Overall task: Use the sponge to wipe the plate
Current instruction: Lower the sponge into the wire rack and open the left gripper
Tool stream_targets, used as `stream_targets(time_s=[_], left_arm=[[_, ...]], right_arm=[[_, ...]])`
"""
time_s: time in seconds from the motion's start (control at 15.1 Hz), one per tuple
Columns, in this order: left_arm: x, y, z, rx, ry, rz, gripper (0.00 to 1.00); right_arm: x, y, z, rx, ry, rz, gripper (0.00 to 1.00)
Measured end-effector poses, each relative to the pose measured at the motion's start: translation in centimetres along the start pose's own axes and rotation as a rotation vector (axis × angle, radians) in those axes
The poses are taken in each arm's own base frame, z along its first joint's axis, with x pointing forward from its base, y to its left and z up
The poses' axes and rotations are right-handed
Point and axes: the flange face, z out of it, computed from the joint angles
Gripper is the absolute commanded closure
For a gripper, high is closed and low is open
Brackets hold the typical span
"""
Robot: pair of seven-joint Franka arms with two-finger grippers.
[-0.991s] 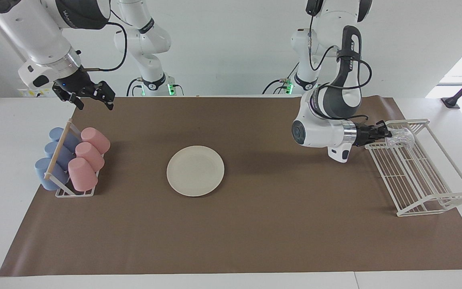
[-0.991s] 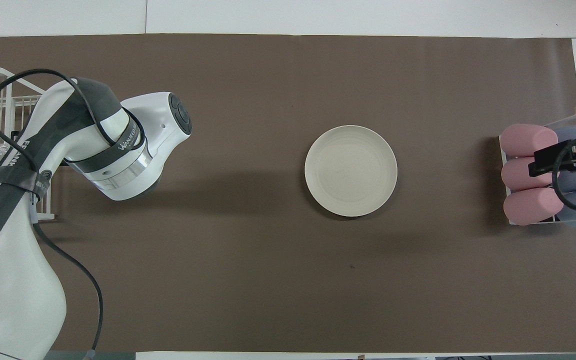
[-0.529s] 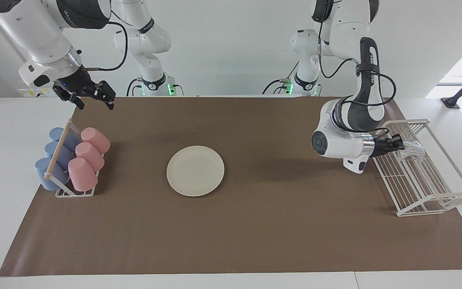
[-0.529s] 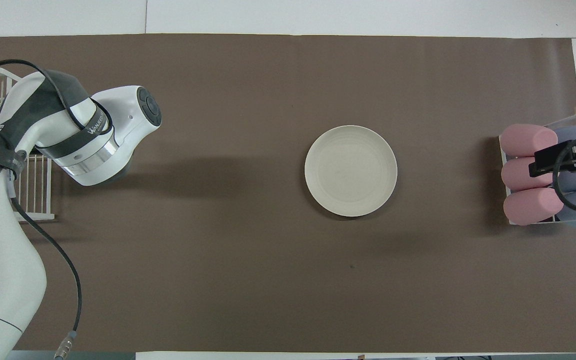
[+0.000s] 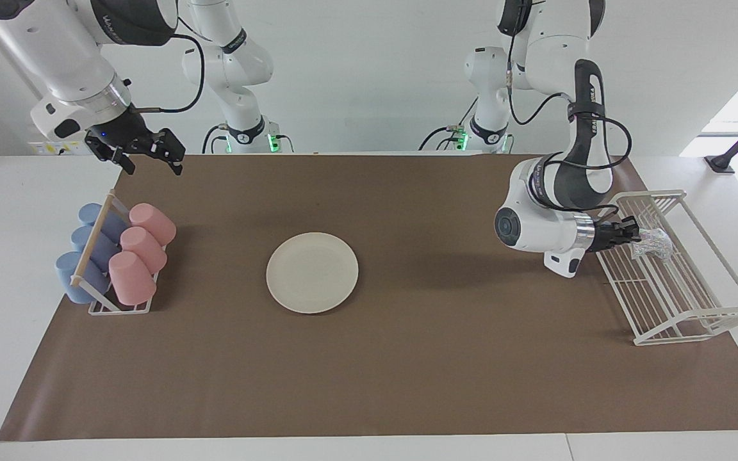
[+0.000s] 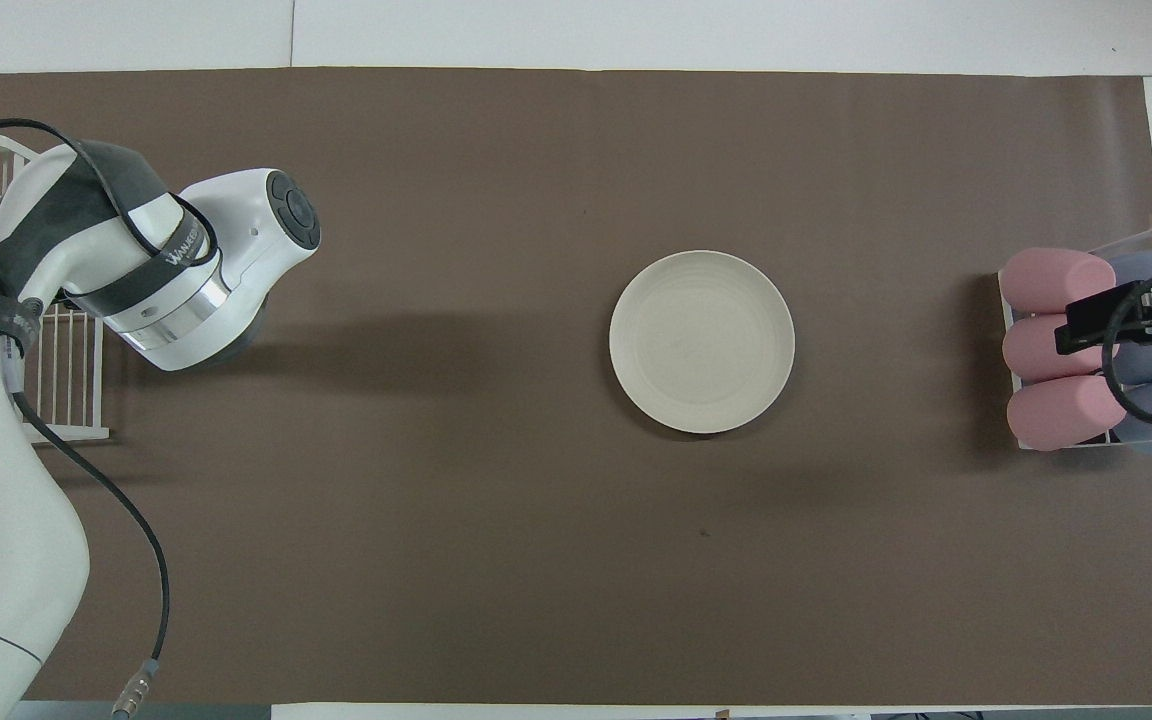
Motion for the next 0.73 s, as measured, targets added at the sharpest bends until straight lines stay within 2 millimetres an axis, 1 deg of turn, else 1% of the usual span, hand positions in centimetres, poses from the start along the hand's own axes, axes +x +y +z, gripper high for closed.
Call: stream_targets(time_s=[0.07,0.13,0.2,0.26,0.73], left_arm=[[0.03,-0.01,0.05,-0.001,0.001,0.0,1.0],[0.06,-0.03,0.09,-0.002,0.002,-0.001,0.95],[0.09,-0.05,0.15,-0.003,0.003,-0.002,0.33],[0.12,-0.09,0.25,-0.004,0.002,-0.002,0.0],[0.26,-0.16,0.45,-0.009,0.007,-0.003,0.0]], right_arm=[[0.0,0.0,-0.01,0.0,0.001,0.0,0.0],[0.0,0.0,-0.04,0.0,0.001,0.0,0.0],[-0.01,0.0,-0.06,0.0,0.002,0.0,0.0],[-0.02,0.0,-0.07,0.0,0.002,0.0,0.0],[-0.01,-0.01,-0.1,0.0,0.003,0.0,0.0]])
